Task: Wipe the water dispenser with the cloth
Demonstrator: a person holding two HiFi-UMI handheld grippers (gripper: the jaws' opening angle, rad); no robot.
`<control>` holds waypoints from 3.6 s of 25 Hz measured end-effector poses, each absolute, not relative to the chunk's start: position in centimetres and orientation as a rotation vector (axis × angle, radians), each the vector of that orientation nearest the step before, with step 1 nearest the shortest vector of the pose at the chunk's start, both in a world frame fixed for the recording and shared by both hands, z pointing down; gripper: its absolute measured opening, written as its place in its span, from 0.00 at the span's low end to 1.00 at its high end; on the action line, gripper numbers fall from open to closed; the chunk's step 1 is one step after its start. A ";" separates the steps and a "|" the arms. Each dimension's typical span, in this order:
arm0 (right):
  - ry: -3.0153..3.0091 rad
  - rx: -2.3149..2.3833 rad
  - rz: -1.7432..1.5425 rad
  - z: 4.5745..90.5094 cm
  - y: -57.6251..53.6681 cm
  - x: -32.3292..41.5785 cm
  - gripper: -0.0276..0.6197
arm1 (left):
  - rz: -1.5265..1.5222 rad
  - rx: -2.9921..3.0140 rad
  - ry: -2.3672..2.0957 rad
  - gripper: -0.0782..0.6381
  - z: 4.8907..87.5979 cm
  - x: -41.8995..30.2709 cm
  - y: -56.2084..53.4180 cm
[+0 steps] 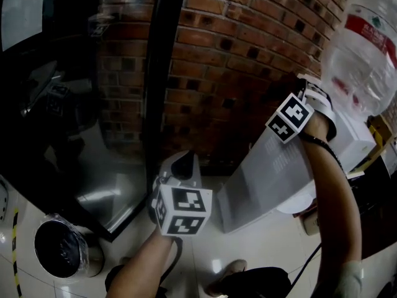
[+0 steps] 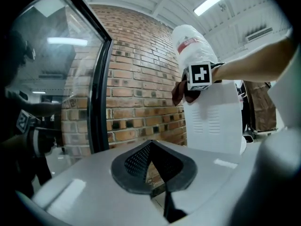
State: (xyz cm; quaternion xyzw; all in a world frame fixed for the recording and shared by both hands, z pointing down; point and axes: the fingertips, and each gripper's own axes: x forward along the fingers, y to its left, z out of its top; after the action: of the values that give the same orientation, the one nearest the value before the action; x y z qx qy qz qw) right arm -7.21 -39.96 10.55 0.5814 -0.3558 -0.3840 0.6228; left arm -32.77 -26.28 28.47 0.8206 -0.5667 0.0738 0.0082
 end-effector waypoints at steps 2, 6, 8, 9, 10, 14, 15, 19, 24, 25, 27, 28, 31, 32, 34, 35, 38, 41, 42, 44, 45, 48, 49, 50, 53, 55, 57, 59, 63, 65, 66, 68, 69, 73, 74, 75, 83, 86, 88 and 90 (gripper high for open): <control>-0.815 1.326 -0.879 11.5 -39.9 -7.2 0.17 | 0.230 2.535 -1.786 0.11 29.0 -33.5 -26.4; -0.790 1.260 -0.875 14.4 -39.9 -7.0 0.17 | 0.250 2.512 -1.795 0.11 29.9 -34.1 -26.2; -0.772 1.219 -0.873 16.3 -39.9 -6.8 0.17 | 0.258 2.514 -1.792 0.11 30.1 -34.1 -26.0; -0.768 1.204 -0.868 17.2 -39.9 -6.7 0.17 | 0.257 2.514 -1.791 0.11 30.2 -34.1 -26.0; -0.766 1.190 -0.862 18.0 -39.9 -6.6 0.17 | 0.253 2.514 -1.789 0.11 30.3 -34.1 -26.1; -0.759 1.122 -0.840 22.2 -39.5 -6.3 0.17 | 0.231 2.531 -1.775 0.11 30.4 -33.6 -26.8; -0.757 1.101 -0.835 23.3 -39.3 -6.2 0.17 | 0.231 2.539 -1.772 0.11 30.5 -33.3 -27.1; -0.743 1.020 -0.825 27.6 -38.7 -6.2 0.17 | 0.244 2.540 -1.738 0.11 31.8 -32.2 -28.7; -0.732 0.915 -0.815 32.6 -38.3 -6.3 0.17 | 0.262 2.542 -1.700 0.11 33.9 -30.0 -31.3; -0.729 0.893 -0.810 33.7 -38.3 -6.3 0.17 | 0.262 2.542 -1.689 0.11 34.4 -29.6 -31.9; -0.724 0.845 -0.805 35.8 -38.3 -6.3 0.17 | 0.275 2.545 -1.674 0.11 35.5 -28.7 -33.1; -0.720 0.820 -0.804 36.9 -38.3 -6.3 0.17 | 0.291 2.547 -1.670 0.11 36.2 -28.3 -33.7; -0.709 0.747 -0.792 40.6 -38.2 -6.1 0.17 | 0.366 2.557 -1.667 0.11 39.3 -27.2 -35.6; -0.711 0.728 -0.787 41.7 -38.1 -6.1 0.17 | 0.392 2.558 -1.661 0.11 40.6 -26.8 -36.2; -0.722 0.704 -0.782 43.7 -38.1 -6.2 0.17 | 0.440 2.562 -1.635 0.11 43.3 -25.9 -37.2; -0.728 0.689 -0.780 44.8 -38.0 -6.3 0.17 | 0.464 2.566 -1.618 0.11 44.7 -25.5 -37.6; -0.738 0.629 -0.760 49.0 -37.3 -6.4 0.17 | 0.565 2.578 -1.568 0.11 49.2 -24.6 -37.9; -0.733 0.558 -0.738 53.9 -36.6 -6.3 0.17 | 0.631 2.544 -1.530 0.11 53.5 -24.5 -37.6; -0.731 0.533 -0.732 55.6 -36.5 -6.1 0.17 | 0.641 2.514 -1.516 0.11 55.0 -24.4 -37.4; -0.732 0.484 -0.714 59.0 -36.2 -5.9 0.17 | 0.676 2.464 -1.483 0.11 57.6 -24.1 -36.6; -0.734 0.460 -0.706 60.8 -36.1 -5.8 0.17 | 0.701 2.454 -1.464 0.11 58.6 -23.9 -36.2; -0.741 0.397 -0.694 66.4 -36.0 -5.5 0.17 | 0.734 2.458 -1.417 0.11 60.3 -23.0 -35.0; -0.735 0.378 -0.692 67.5 -36.0 -5.5 0.17 | 0.737 2.460 -1.407 0.11 60.7 -22.8 -34.8; -0.727 0.361 -0.689 68.4 -35.9 -5.4 0.17 | 0.747 2.456 -1.398 0.11 61.1 -22.6 -34.6; -0.706 0.317 -0.682 70.8 -35.8 -5.4 0.17 | 0.790 2.419 -1.382 0.11 62.6 -22.9 -34.2; -0.697 0.293 -0.677 72.4 -35.8 -5.3 0.17 | 0.799 2.398 -1.385 0.11 63.2 -23.3 -34.1; -0.696 0.277 -0.667 73.8 -35.7 -5.2 0.17 | 0.792 2.387 -1.399 0.11 63.2 -23.8 -34.1; -0.713 0.275 -0.647 74.5 -35.6 -5.2 0.17 | 0.781 2.384 -1.414 0.11 62.8 -24.1 -34.2; -0.819 0.349 -0.580 72.1 -35.1 -5.7 0.17 | 0.750 2.386 -1.438 0.11 61.0 -24.4 -34.4; -0.868 0.418 -0.598 68.9 -35.0 -6.7 0.17 | 0.726 2.399 -1.470 0.11 59.4 -25.2 -34.5; -0.899 0.465 -0.605 66.8 -34.8 -7.3 0.17 | 0.709 2.400 -1.491 0.11 58.4 -25.7 -34.5; -0.976 0.581 -0.608 61.8 -34.2 -8.4 0.17 | 0.660 2.386 -1.537 0.11 56.3 -26.9 -34.6; -1.013 0.642 -0.613 59.0 -33.9 -8.9 0.17 | 0.623 2.383 -1.560 0.11 55.0 -27.4 -34.6; -1.093 0.862 -0.716 45.9 -32.0 -10.5 0.17 | 0.467 2.415 -1.653 0.11 48.1 -29.1 -34.2; -1.103 0.913 -0.748 42.6 -31.4 -11.0 0.17 | 0.430 2.430 -1.672 0.11 46.1 -29.4 -34.0; -1.109 0.966 -0.778 39.2 -30.9 -11.3 0.17 | 0.389 2.447 -1.684 0.11 44.0 -29.5 -33.8; -1.460 1.838 -0.650 14.7 -28.6 -9.5 0.18 | 0.013 2.633 -1.692 0.11 27.1 -28.2 -31.3; -1.381 2.093 -0.692 10.5 -27.5 -8.7 0.18 | -0.092 2.664 -1.685 0.11 23.5 -27.5 -30.0; -1.339 2.185 -0.676 9.1 -27.5 -8.2 0.18 | -0.100 2.702 -1.662 0.11 22.4 -26.7 -29.3; -1.326 2.256 -0.605 8.5 -28.1 -7.4 0.18 | -0.057 2.731 -1.626 0.11 22.4 -25.8 -28.8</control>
State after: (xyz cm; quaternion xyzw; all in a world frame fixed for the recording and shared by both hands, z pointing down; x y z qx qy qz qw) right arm -7.38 -28.08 8.53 0.8183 -0.4808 -0.2195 0.2258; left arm -25.81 -28.84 22.41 0.8590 -0.5114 -0.0179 -0.0186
